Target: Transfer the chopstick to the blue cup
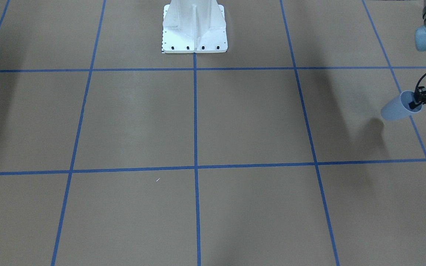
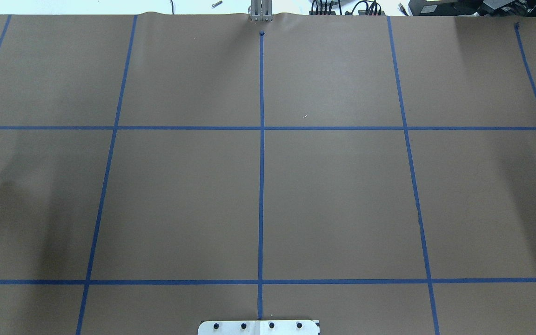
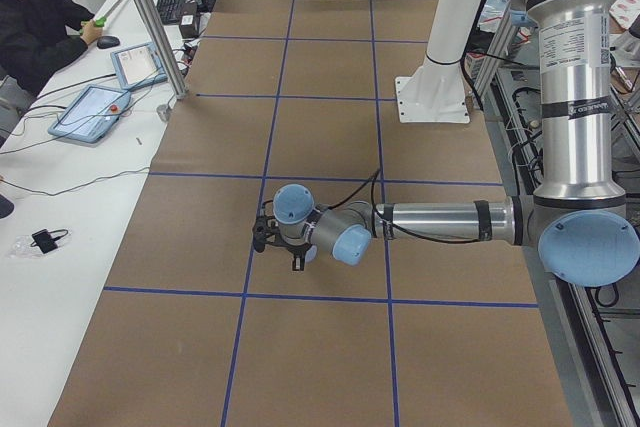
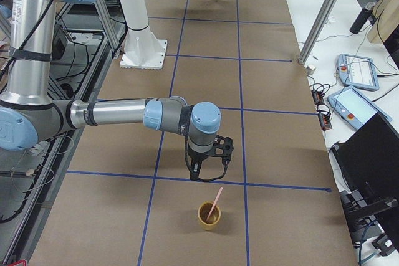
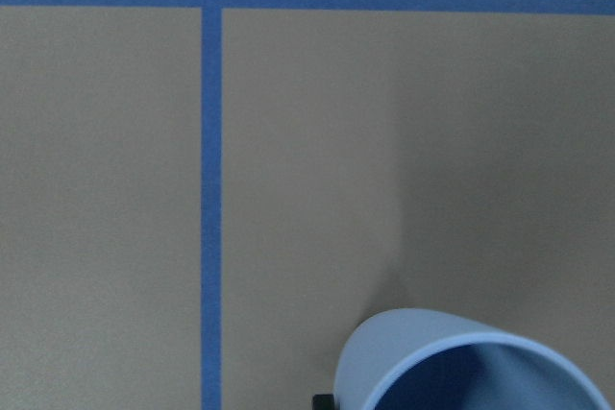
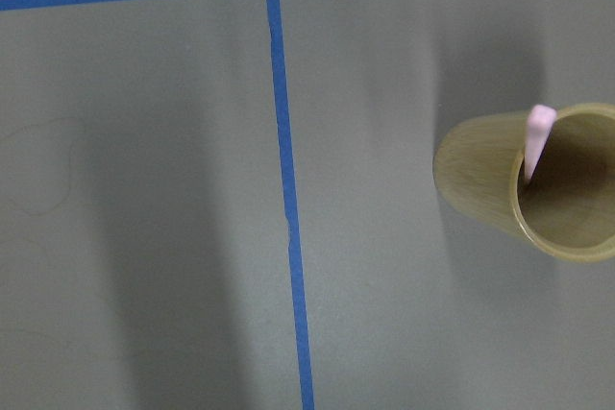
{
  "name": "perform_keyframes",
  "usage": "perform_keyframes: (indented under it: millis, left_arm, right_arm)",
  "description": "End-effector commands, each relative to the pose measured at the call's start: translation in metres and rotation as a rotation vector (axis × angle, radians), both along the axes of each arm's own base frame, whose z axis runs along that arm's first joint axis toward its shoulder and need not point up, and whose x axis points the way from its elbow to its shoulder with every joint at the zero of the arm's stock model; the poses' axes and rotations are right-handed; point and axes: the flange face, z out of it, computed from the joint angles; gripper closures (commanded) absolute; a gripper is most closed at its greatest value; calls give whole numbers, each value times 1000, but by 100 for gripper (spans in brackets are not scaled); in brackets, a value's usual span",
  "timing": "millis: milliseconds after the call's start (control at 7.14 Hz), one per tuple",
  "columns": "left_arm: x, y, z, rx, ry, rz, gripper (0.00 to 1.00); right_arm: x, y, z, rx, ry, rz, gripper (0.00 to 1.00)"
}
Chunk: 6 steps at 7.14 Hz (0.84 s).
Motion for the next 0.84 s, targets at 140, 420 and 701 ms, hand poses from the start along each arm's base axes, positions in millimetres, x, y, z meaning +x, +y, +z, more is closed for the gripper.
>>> perform_keyframes:
  millis: [140, 420, 701]
  left_arm:
    - [1, -70, -182, -95, 45, -111, 100]
    - [118, -95, -292, -173, 82, -133, 100]
    - [283, -75, -411, -256, 36, -187, 100]
  right_arm:
    - [0, 1, 2, -5, 0, -1, 0]
    - [0, 1, 4, -10, -2, 1, 0]
    - [0, 1, 4, -10, 0, 1, 0]
